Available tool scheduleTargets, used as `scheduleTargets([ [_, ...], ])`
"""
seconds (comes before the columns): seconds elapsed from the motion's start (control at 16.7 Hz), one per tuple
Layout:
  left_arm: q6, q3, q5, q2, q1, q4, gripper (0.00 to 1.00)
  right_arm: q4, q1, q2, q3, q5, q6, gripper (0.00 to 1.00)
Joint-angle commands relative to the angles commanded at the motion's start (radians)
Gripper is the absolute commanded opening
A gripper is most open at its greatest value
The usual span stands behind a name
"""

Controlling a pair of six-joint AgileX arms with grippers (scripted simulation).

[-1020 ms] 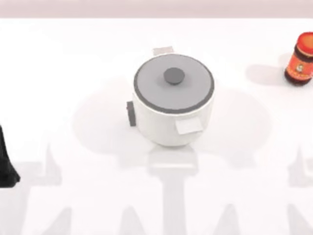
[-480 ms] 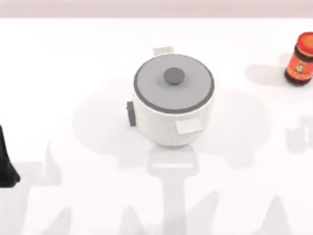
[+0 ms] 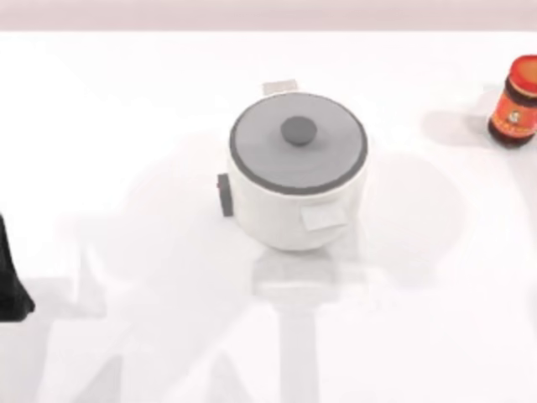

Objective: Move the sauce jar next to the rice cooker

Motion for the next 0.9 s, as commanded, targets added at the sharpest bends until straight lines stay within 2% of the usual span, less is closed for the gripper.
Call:
scheduleTargets([
  [0.24,0.0,0.0,0.0,0.0,0.0,0.0,1.0,-0.141,0.013,0.4,0.427,-0.015,-0.036,1.0],
  [0.42,0.0,0.0,0.0,0.0,0.0,0.0,1.0,-0.253,0.031,0.673,0.656,-0.027,-0.069,1.0],
  [0.66,0.0,0.0,0.0,0.0,0.0,0.0,1.0,-0.403,0.056,0.942,0.822,-0.044,-0.11,1.0],
  [0.9,0.0,0.0,0.0,0.0,0.0,0.0,1.0,-0.489,0.07,1.048,0.867,-0.053,-0.131,1.0],
])
